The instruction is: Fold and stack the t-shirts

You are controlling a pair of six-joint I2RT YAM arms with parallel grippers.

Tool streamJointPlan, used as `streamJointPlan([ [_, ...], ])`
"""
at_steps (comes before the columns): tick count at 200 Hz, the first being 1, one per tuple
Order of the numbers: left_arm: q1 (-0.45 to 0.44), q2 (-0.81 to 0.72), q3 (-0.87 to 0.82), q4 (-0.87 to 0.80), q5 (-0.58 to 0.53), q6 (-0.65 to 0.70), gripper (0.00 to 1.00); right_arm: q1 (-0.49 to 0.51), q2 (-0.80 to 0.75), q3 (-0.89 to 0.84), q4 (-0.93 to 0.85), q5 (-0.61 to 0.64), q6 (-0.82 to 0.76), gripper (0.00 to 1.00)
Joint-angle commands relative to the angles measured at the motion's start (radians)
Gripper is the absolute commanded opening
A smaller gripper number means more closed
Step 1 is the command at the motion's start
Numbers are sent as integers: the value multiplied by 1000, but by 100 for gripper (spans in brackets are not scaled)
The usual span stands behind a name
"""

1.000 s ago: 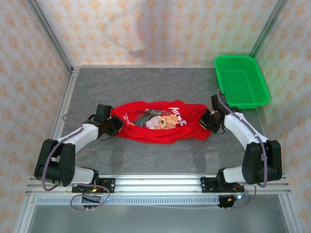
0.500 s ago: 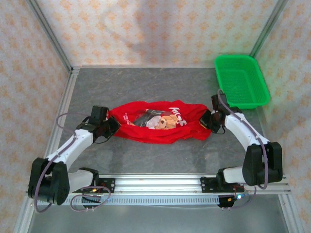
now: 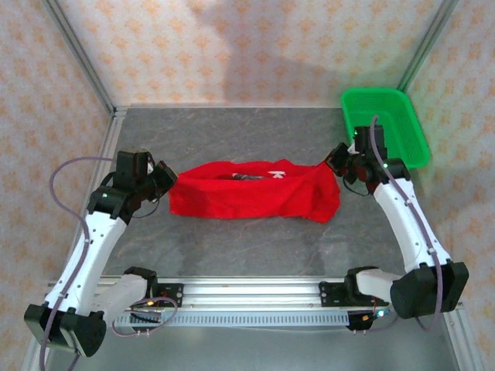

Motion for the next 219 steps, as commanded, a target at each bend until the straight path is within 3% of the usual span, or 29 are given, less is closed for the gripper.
streamJointPlan([
  [1, 14, -23, 49, -86, -56, 33, 0, -6, -49, 59, -83, -16, -9, 0],
  [41, 16, -31, 3, -87, -63, 37, 0, 30, -65, -37, -82, -189, 36, 0],
  [74, 15, -51, -81, -71, -81, 23, 0, 241, -64, -166, 46, -215, 142, 0],
  [111, 16, -56, -149, -89, -109, 38, 0, 508, 70, -142, 44, -211, 169, 0],
  [155, 15, -82, -272, -62, -104, 20, 0, 612, 238, -176, 26, -309, 175, 0],
  [175, 15, -89, -314, -61, -99, 22, 0, 642, 281, -208, 23, -368, 166, 15],
  [193, 16, -94, -343, -56, -91, 19, 0, 652, 254, -228, 0, -380, 149, 35],
  [219, 15, -105, -357, -54, -89, 24, 0, 620, 133, -194, -134, -269, 94, 53],
])
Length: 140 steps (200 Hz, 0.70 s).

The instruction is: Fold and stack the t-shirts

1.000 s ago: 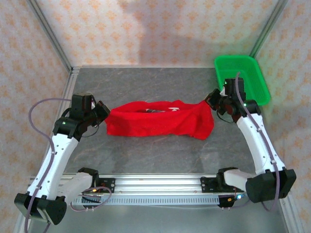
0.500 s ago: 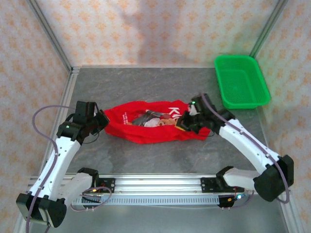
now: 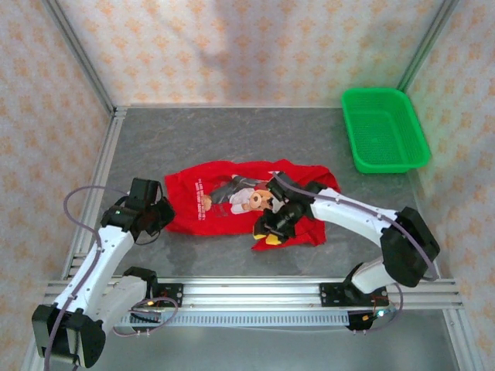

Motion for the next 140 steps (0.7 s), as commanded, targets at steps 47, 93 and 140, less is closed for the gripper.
streamJointPlan([
  [47, 4, -15, -22, 31, 2, 9, 0, -301, -322, -72, -207, 197, 1, 57],
  [93, 0, 5, -3, 37, 11, 33, 0, -424, -336, -232, 89, 38, 234, 53],
  [140, -1, 7, -9, 50, 18, 44, 0, -433, -349, -328, 320, -43, 445, 52],
])
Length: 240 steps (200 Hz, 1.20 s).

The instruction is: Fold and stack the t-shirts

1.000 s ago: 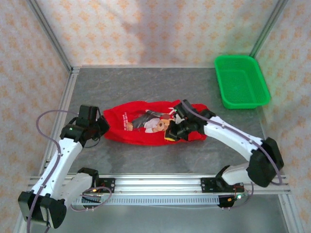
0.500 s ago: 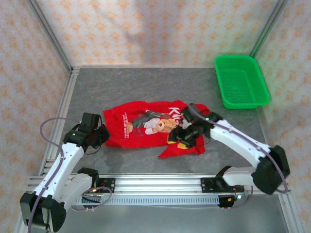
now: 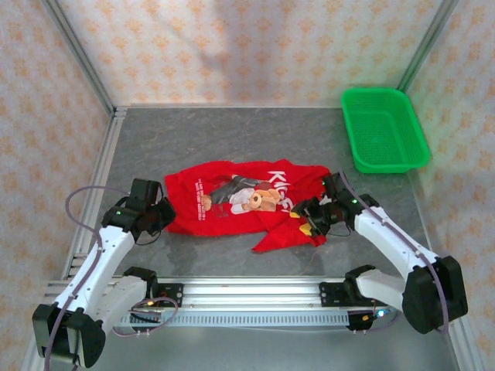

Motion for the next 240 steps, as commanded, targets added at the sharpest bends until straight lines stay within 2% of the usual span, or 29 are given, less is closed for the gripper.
streamJointPlan([
  [1, 0, 3, 0, 24, -1, 21, 0, -7, -17, -33, 174, -71, 187, 52],
  [153, 1, 50, -6, 67, 5, 43, 0, -25, 55, -201, 287, -21, 233, 53],
  [199, 1, 70, 0, 78, 7, 48, 0, -34, 68, -188, 233, 10, 185, 54],
  [219, 0, 78, -1, 84, 8, 48, 0, -36, 70, -188, 234, 23, 178, 50],
  [240, 1, 83, -1, 86, 7, 52, 0, -38, 101, -183, 232, 23, 162, 38],
])
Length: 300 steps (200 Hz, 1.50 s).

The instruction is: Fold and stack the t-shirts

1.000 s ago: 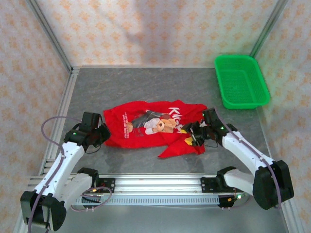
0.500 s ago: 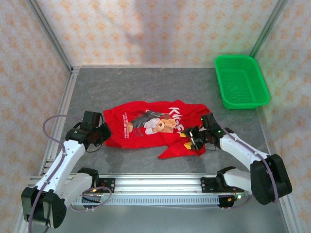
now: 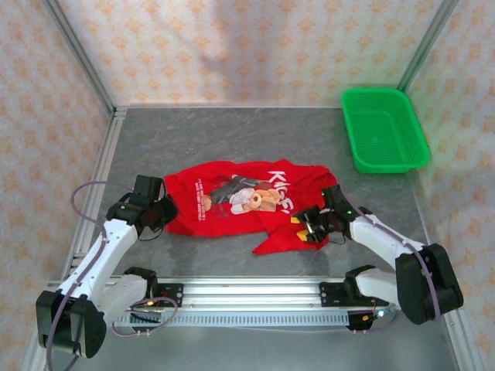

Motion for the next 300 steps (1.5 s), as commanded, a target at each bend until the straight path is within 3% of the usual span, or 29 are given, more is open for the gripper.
streamJointPlan([
  [1, 1, 7, -1, 17, 5, 23, 0, -6, 28, 10, -34, 30, -13, 38],
  [93, 1, 4, -27, 26, 7, 21, 0, -10, 24, 19, -64, 53, -37, 0],
  [134, 0, 2, -27, 26, 7, 22, 0, -10, -73, 59, -181, 76, -53, 0],
  [150, 0, 3, -32, 28, 8, 21, 0, -10, -114, 69, -190, 83, -33, 15],
  [165, 1, 2, -37, 33, 8, 20, 0, -11, -116, 95, -200, 89, -47, 22],
  [230, 0, 15, -42, 49, 17, 19, 0, -11, 44, 278, -414, 142, -404, 31],
  [300, 1, 4, -48, 38, 16, 19, 0, -9, 168, 325, -391, 173, -681, 35],
])
